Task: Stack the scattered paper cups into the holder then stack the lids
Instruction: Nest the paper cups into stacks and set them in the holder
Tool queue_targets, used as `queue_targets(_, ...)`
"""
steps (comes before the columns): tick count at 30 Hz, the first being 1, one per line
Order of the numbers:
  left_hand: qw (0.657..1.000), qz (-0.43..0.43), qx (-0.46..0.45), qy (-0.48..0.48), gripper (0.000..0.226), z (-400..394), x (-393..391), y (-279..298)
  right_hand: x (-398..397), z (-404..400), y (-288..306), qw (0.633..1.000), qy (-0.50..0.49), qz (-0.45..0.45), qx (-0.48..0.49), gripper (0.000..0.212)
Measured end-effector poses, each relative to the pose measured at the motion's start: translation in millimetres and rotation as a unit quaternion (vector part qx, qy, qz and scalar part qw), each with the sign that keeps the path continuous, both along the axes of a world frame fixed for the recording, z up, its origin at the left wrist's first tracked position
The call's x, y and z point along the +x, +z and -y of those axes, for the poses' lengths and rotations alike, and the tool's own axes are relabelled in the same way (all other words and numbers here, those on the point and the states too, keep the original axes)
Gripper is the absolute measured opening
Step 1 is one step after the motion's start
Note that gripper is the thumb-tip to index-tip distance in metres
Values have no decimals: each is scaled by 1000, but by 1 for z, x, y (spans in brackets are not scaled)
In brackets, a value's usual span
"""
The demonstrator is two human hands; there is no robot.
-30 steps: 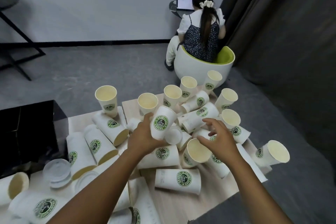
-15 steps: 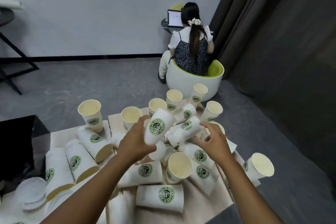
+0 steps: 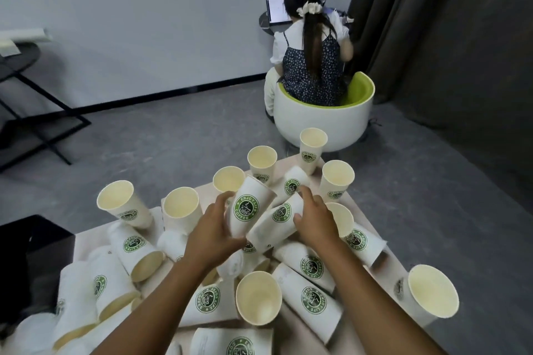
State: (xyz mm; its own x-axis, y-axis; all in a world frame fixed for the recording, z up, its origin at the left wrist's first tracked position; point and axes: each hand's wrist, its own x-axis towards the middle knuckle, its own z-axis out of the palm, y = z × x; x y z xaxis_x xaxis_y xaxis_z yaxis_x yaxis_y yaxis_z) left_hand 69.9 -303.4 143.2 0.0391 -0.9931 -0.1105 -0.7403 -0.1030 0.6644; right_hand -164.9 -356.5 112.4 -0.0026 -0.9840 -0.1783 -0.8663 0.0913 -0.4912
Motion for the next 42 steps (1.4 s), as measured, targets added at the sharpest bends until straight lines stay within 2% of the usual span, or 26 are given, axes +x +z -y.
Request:
queue_targets(4, 1000, -15, -8, 21, 100, -3, 0, 4, 1, 2, 1, 997, -11, 73, -32, 50)
queue_targets(7, 998, -35, -28, 43, 95, -9, 3, 11, 2, 1, 3, 986, -53, 159, -24, 26)
queue_targets(11, 995, -57, -53, 61, 93, -23, 12, 22, 9, -6, 15, 978, -28, 196, -58, 6)
queue_targets(17, 983, -64, -127, 118, 85, -62, 43, 54, 33, -12, 67, 946, 88, 241, -198, 10)
queue_targets(23, 961, -45, -202, 183, 79, -135, 107, 108, 98, -49, 143, 887, 218, 306, -270, 12)
queue_targets(30, 922, 5, -245, 301, 87, -293, 204, 160, 208, -164, 190, 803, 399, 353, -268, 6)
queue_targets(36, 875, 11, -274, 398, 85, -444, 265, 175, 302, -281, 198, 735, 494, 399, -238, 7)
queue_targets(42, 843, 8, -271, 464, 88, -545, 296, 159, 360, -379, 186, 700, 565, 393, -190, 6)
